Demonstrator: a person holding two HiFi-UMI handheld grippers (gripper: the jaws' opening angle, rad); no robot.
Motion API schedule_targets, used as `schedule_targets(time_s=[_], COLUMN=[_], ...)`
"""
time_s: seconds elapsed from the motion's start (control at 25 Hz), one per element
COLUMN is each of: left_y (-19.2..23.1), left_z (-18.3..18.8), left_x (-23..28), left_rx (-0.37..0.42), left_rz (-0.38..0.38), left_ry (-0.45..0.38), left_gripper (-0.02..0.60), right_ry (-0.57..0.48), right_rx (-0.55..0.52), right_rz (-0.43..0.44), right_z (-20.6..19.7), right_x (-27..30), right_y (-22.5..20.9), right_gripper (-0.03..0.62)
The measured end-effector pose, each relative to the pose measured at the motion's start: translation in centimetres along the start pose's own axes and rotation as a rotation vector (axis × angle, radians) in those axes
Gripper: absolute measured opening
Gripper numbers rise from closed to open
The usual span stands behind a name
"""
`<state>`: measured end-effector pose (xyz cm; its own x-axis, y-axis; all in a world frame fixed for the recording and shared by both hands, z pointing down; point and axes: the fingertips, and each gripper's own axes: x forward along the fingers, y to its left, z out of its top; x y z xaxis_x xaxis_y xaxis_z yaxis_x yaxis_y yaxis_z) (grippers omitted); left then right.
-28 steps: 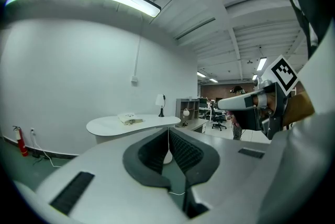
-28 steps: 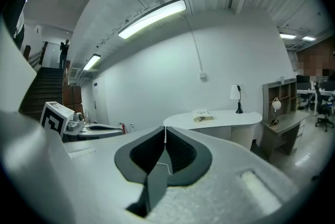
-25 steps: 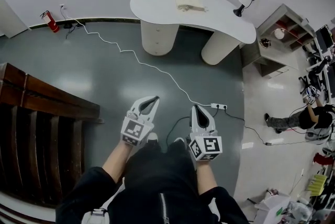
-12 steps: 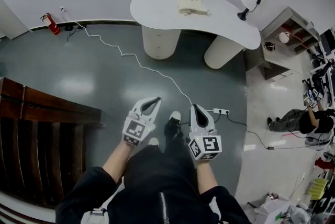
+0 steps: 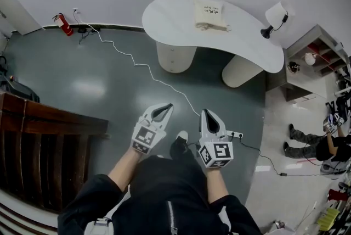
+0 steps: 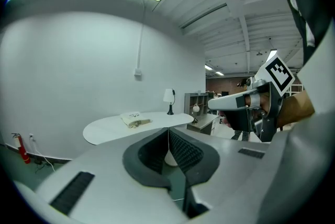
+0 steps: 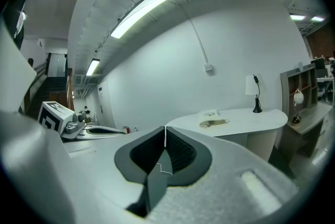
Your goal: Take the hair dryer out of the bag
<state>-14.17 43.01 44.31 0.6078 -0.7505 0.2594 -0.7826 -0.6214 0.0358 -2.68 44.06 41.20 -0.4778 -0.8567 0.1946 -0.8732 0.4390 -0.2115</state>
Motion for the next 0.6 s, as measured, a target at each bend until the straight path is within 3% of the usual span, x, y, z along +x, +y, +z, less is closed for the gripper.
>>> schedule_targets(time_s=[0.6], left_y=[2.9], left_z=[3.4], left_x=[12.5], left_rx=[0.022], left_rz=[0.061], left_ry=[0.029], left_gripper=[0.012], right_ry=[0.014], right_rx=[0.004], right_rz=[0.052], right_z=[3.6], right_x=[7.3], right_y=[-11.3], right_gripper=[0.005])
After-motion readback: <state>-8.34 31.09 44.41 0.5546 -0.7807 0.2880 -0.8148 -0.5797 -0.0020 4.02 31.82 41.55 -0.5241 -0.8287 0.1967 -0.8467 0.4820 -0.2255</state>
